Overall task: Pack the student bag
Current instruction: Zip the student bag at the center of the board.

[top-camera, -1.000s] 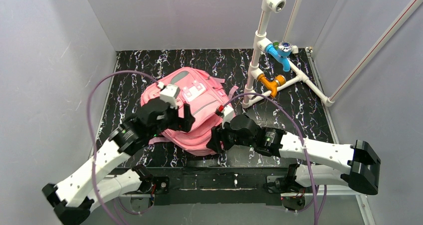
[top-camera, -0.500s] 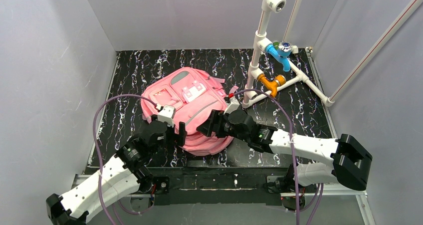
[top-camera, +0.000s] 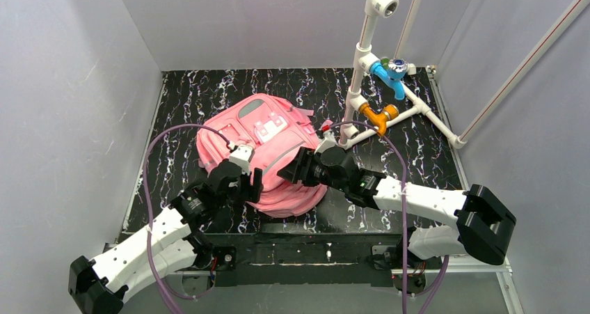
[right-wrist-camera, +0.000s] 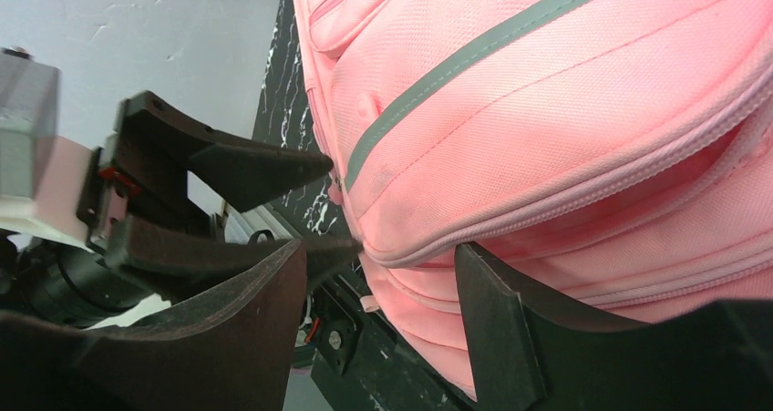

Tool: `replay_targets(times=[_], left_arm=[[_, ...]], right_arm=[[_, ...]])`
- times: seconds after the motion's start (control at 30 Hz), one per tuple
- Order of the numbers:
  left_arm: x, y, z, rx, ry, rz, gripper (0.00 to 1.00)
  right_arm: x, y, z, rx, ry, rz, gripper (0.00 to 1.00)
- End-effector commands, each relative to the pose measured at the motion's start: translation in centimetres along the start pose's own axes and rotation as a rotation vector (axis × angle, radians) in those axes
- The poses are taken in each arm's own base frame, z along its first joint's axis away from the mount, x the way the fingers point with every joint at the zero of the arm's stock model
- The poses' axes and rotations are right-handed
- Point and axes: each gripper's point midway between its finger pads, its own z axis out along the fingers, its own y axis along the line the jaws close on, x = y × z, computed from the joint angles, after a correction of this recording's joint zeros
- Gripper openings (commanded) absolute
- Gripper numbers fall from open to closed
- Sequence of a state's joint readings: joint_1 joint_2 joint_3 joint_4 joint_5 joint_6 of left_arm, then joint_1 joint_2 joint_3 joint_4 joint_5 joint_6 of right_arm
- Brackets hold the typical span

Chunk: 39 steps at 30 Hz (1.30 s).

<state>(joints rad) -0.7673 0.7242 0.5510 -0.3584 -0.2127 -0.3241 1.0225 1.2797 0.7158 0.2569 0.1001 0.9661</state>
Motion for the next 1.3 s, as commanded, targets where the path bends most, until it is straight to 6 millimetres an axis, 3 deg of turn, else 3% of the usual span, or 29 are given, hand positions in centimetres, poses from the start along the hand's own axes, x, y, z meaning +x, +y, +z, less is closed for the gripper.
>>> replay_targets(times=[0.0,0.2,0.27,0.4,0.6,0.77,0.9,1.03,1.13,1.2,1.23,1.27], left_arm=[[2.4,-0.4,-1.1,0.012,0.120,-0.076,0.76],[2.6,-0.4,-1.2,0.030,0.126,-0.043,0.93],[2.6,-0.5,-1.0,0.028,0.138,-0.025,0.90],[2.4,-1.4,-0.7,0.066,0.160,-0.025,0.64],[1.8,-0.5,-0.4,0.011,0.140,-0.016,0.22],[1.3,-0.8,-0.7,0.029,0.138,0.006,0.00],[1.6,-0.9,-1.1,0.040,0.157,0.006,0.00],[1.7,-1.9,-1.7,0.085,0.175,-0.039,0.00],[1.6,-1.8,-2.3,0.070,0.189,-0.074,0.00],[1.5,-0.7,-2.6,0.000,0.190,-0.089,0.00],[1.3,-0.1,-2.8,-0.040,0.185,-0.099,0.10],[1.1,0.6,-3.0,-0.086,0.181,-0.111,0.27]], right_arm=[[-1.2,1.3,-0.1,-0.068,-0.039,-0.001,0.68],[-1.1,1.4,0.1,-0.096,-0.027,-0.002,0.68],[-1.2,1.3,0.2,-0.098,-0.028,0.001,0.67],[-1.2,1.0,0.4,-0.094,-0.023,-0.004,0.62],[-0.2,0.3,0.1,-0.078,0.037,-0.110,0.58],[2.0,-2.8,-1.9,0.032,0.180,-0.287,0.62],[3.2,-4.7,-4.2,0.064,0.218,-0.324,0.68],[3.6,-6.4,-4.8,0.070,0.166,-0.319,0.65],[2.7,-7.2,-4.9,0.097,0.094,-0.311,0.65],[1.9,-7.1,-5.1,0.111,0.051,-0.292,0.71],[1.7,-7.0,-5.2,0.110,0.033,-0.280,0.75],[1.6,-6.8,-5.3,0.104,0.025,-0.266,0.77]])
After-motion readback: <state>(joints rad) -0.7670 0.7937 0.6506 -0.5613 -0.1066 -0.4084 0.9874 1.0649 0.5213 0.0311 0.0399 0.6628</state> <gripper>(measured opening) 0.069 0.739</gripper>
